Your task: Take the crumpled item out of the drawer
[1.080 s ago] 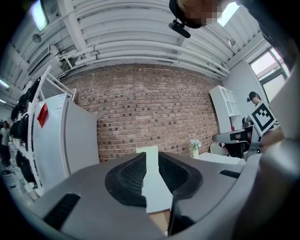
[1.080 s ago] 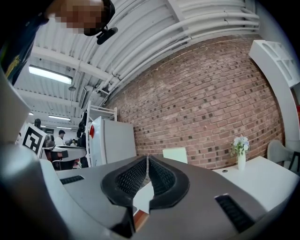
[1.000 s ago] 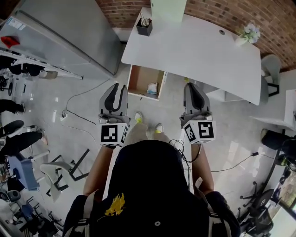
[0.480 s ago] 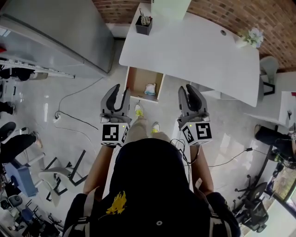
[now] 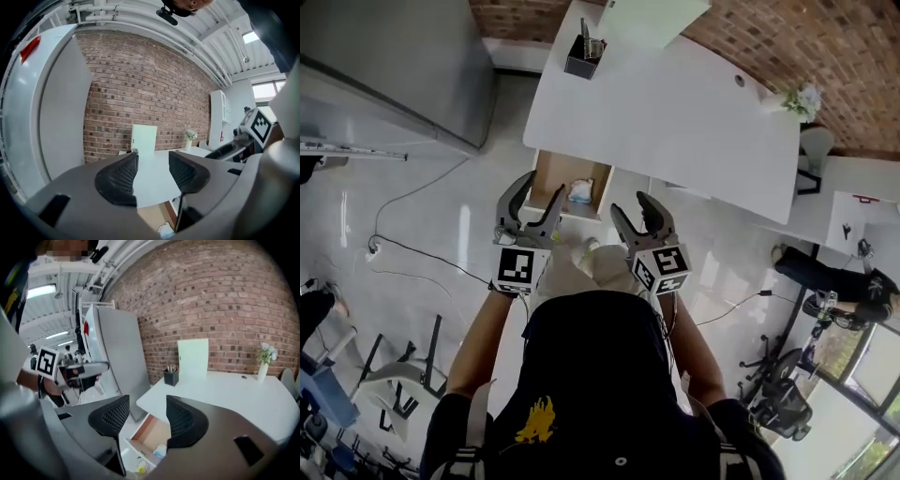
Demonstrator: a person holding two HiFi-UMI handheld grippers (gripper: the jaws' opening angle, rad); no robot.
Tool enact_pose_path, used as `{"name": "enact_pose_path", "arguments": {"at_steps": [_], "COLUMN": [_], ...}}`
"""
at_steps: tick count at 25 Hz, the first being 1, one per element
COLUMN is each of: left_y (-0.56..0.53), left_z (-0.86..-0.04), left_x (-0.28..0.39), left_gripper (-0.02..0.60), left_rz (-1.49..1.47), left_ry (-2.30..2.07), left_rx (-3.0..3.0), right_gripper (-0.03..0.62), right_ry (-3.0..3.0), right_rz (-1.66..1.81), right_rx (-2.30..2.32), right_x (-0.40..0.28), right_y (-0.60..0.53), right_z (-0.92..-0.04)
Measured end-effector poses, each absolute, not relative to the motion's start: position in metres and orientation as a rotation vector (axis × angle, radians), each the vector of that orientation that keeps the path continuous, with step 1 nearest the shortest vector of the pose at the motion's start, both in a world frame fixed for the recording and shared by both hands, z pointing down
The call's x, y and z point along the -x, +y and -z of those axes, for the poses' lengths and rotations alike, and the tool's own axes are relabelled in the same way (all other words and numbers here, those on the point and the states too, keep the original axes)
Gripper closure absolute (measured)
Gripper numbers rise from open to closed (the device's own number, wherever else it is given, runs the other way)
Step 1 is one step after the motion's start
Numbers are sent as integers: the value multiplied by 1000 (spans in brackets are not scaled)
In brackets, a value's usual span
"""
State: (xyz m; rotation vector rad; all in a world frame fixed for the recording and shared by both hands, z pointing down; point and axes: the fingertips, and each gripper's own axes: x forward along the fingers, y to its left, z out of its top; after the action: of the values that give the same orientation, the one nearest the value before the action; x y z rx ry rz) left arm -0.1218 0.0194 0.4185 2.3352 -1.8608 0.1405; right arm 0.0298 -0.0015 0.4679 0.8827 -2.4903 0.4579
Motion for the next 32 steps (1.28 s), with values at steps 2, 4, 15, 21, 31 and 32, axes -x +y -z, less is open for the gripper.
{"name": "enact_pose_path", "arguments": {"at_steps": [2, 4, 15, 21, 31, 32], "left_y": [3, -7, 33, 35, 34, 34], "left_z": [-411, -409, -525, -575, -602, -601], "left_x": [132, 142, 181, 166, 155, 155], "left_gripper": [353, 353, 354, 354, 356, 356], "left_rz": [-67, 9, -120, -64, -114, -120], "left_ry": [-1902, -1949, -2064, -1975, -1902, -1899], "left_rx": [-2297, -2225, -1881, -1803, -1819, -1824], "right_gripper": [330, 330, 320, 303, 351, 373], "right_ry": [-2418, -2345, -2025, -1806, -1429, -1424], "right_rz": [-505, -541, -465, -472, -251, -258], "right_rx": [-784, -683, -507, -528, -386, -371], "right_x": [-20, -11, 22, 21, -22, -23], "right_y": [-3, -2, -15, -25, -8, -5], "right_z": [-503, -545, -830, -953, -1036, -1036]}}
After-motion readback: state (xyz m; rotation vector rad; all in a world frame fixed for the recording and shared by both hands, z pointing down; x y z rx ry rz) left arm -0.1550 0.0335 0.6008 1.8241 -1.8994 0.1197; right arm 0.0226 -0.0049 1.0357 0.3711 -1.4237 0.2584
